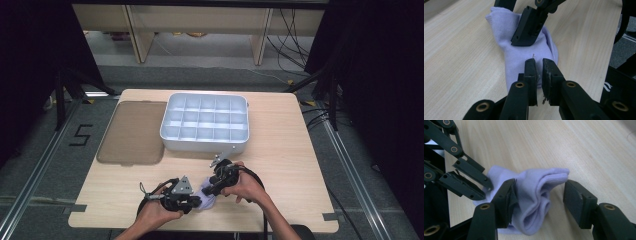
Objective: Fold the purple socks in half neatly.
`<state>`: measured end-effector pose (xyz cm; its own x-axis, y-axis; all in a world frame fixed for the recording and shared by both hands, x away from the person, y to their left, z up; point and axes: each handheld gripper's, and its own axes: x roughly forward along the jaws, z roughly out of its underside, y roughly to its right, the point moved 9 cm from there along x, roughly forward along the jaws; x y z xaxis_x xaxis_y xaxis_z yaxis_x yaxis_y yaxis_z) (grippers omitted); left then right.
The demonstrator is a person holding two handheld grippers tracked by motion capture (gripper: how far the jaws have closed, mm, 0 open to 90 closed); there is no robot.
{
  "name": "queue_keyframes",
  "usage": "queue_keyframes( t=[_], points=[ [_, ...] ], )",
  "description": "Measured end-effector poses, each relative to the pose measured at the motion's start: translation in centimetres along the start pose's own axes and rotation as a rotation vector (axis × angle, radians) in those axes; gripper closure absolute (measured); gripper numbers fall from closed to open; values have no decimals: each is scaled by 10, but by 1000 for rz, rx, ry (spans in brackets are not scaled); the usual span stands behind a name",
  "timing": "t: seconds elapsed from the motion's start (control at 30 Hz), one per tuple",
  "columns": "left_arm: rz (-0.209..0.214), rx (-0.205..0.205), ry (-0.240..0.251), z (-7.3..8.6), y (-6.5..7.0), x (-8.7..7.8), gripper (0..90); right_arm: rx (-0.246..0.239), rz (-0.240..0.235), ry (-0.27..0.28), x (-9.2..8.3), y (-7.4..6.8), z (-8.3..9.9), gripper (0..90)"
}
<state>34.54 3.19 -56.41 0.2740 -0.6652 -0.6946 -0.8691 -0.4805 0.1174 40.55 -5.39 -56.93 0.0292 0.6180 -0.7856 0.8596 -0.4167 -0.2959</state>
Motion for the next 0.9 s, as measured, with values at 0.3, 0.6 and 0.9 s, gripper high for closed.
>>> queue_keyframes(
  t=[0.3,0.6,0.9],
  points=[
    [8,12,-6,2,-1,-1,809,23,-56,10,0,-4,2,589],
    [15,13,3,1,-1,-1,783,56,-76,15,-1,-7,3,688],
    [37,-15,12,-1,5,-3,626,55,-55,15,-1,-10,2,714]
  ],
)
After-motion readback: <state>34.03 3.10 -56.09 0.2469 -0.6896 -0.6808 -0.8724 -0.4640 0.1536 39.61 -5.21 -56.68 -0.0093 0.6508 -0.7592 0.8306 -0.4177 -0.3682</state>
